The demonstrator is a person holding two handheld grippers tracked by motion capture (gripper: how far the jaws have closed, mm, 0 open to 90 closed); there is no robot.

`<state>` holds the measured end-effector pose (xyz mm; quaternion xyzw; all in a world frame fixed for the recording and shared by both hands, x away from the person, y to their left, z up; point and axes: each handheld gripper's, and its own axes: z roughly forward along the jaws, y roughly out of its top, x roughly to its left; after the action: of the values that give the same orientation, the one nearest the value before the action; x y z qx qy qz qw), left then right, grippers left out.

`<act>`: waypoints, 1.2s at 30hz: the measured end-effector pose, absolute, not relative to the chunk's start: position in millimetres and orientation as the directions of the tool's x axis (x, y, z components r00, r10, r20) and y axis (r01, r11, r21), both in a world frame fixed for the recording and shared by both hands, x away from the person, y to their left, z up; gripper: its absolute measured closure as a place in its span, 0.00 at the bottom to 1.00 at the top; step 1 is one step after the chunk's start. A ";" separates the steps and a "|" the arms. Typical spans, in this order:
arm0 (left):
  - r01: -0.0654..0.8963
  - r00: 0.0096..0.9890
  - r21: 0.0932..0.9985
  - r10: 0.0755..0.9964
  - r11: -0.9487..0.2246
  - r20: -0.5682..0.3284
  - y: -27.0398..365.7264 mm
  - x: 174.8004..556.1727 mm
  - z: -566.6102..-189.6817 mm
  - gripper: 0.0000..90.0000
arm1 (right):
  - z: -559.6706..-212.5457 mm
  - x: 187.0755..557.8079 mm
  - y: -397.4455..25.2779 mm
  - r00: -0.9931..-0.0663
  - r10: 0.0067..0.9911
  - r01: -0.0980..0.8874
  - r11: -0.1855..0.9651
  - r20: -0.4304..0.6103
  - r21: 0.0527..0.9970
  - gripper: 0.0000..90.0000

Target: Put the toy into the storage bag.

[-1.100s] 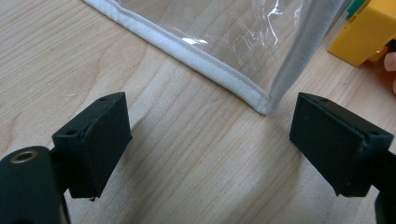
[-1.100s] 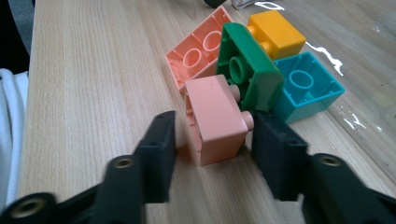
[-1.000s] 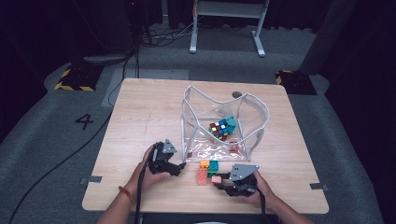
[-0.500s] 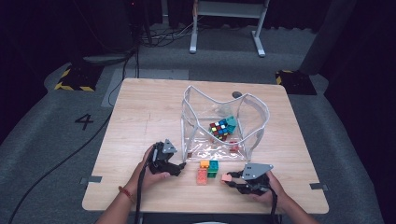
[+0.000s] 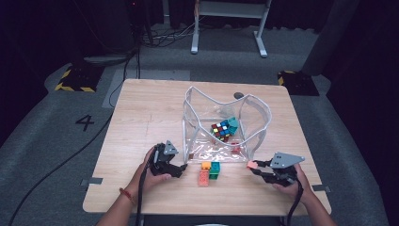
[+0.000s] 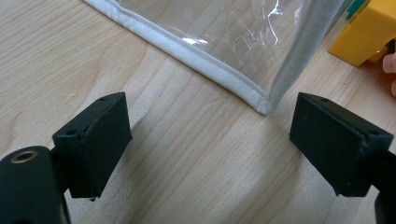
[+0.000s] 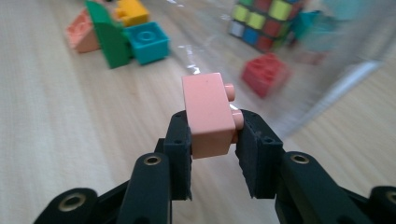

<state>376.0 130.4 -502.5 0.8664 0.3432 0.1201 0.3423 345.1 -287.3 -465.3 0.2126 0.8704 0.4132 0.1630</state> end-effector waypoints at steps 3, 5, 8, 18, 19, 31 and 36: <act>0.512 0.735 0.675 0.677 -0.531 -0.025 130.5 376.0 -502.4 0.14 | -462.5 350.6 -303.8 -0.824 0.558 0.272 0.543 -0.098 0.795 0.75; 0.515 0.734 0.674 0.679 -0.530 -0.026 130.5 375.8 -502.3 0.14 | -460.8 354.6 -311.7 -0.809 0.578 0.281 0.540 -0.107 0.793 0.75; 0.514 0.734 0.674 0.679 -0.530 -0.026 130.5 375.8 -502.4 0.14 | -457.1 360.9 -322.7 -0.775 0.622 0.300 0.515 -0.110 0.803 0.75; 0.512 0.736 0.675 0.677 -0.530 -0.027 130.4 376.1 -502.5 0.14 | -438.5 389.7 -350.8 -0.673 0.731 0.336 0.436 -0.111 0.835 0.75; 0.513 0.736 0.675 0.676 -0.530 -0.027 130.4 376.1 -502.5 0.14 | -437.0 392.1 -352.4 -0.673 0.731 0.338 0.436 -0.110 0.834 0.75; 0.513 0.736 0.675 0.677 -0.530 -0.027 130.4 376.1 -502.5 0.14 | -415.3 421.5 -360.1 -0.652 0.753 0.335 0.384 -0.083 0.860 0.75; 0.512 0.736 0.675 0.677 -0.530 -0.027 130.4 376.1 -502.5 0.14 | -397.8 432.3 -359.8 -0.648 0.758 0.323 0.361 -0.074 0.874 0.75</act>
<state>376.1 130.4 -502.5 0.8665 0.3430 0.1198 0.3422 432.3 -359.8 -397.8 0.3429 0.7887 0.4491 0.2421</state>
